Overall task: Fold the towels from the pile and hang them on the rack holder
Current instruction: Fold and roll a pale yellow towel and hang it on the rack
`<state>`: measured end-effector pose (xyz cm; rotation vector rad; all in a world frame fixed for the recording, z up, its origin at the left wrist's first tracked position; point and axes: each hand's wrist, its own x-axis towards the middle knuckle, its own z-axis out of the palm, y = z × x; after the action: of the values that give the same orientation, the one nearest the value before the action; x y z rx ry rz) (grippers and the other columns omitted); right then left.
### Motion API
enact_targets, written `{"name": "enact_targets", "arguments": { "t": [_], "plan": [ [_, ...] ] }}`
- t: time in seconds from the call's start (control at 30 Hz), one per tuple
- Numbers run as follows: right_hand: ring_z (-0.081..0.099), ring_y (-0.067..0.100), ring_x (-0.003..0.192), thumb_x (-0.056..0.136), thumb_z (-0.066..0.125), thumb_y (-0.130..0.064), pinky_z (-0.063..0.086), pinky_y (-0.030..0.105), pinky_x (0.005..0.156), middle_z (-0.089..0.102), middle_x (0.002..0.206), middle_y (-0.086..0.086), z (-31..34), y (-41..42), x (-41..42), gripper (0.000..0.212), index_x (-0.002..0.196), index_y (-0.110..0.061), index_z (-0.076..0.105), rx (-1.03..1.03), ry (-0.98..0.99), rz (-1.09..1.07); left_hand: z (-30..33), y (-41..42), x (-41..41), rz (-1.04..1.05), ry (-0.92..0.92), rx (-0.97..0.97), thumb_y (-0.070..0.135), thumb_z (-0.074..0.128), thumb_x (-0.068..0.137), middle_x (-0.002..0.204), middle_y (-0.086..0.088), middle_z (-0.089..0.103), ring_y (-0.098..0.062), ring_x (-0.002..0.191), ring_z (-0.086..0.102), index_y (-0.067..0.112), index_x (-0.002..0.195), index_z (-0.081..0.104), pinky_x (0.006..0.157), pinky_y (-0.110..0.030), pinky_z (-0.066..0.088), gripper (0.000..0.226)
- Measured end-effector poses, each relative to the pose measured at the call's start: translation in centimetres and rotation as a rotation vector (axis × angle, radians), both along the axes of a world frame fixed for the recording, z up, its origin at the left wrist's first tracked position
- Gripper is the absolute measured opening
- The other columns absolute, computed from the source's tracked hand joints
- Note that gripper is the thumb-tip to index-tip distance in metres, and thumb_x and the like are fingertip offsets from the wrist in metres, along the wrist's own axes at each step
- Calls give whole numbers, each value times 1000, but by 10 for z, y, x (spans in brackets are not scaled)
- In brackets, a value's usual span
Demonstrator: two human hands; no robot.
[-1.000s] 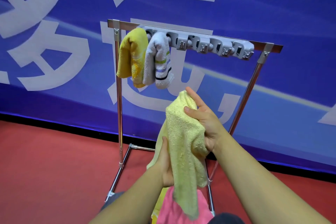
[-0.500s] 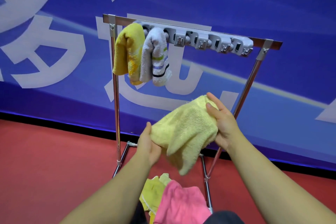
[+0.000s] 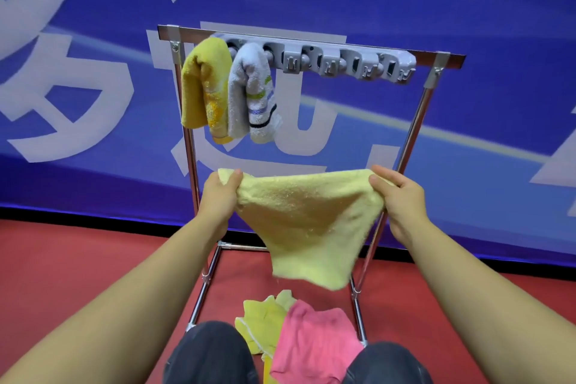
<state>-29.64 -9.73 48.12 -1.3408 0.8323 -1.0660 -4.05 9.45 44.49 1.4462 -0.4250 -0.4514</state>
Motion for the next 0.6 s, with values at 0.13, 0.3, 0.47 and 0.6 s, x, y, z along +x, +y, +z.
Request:
{"name": "enact_targets", "arguments": {
  "t": [0.13, 0.3, 0.47, 0.6],
  "plan": [
    [72, 22, 106, 91, 74, -13, 55, 47, 102, 75, 113, 3, 5, 0, -5, 33, 122, -25, 72, 50, -68, -2, 14, -2, 1, 30, -115, 74, 38, 55, 104, 118, -14, 66, -24, 95, 66, 14, 129, 52, 81, -41, 55, 35],
    [73, 16, 101, 95, 69, -13, 60, 29, 89, 74, 115, 5, 13, 0, -10, 30, 125, -16, 72, -9, -67, -12, 23, 1, 5, 7, -376, 281, 35, 47, 107, 85, -13, 59, -28, 70, 58, 18, 142, 49, 60, -33, 43, 38],
    [70, -7, 80, 91, 74, -16, 52, 8, 69, 77, 106, -3, 12, -5, -12, 22, 113, -16, 76, -34, -22, -53, 28, 10, 8, -416, 220, 81, 22, 73, 93, 111, -17, 74, -28, 104, 70, -1, 126, 68, 90, -36, 53, 40],
    [68, -11, 68, 91, 75, -17, 51, 6, 63, 75, 97, -6, 10, -6, -14, 18, 109, -13, 77, -5, -53, -108, 20, 11, 10, -319, 164, 24, -5, 66, 92, 114, -16, 74, -27, 105, 70, -2, 125, 66, 86, -29, 60, 33]
  ]
}}
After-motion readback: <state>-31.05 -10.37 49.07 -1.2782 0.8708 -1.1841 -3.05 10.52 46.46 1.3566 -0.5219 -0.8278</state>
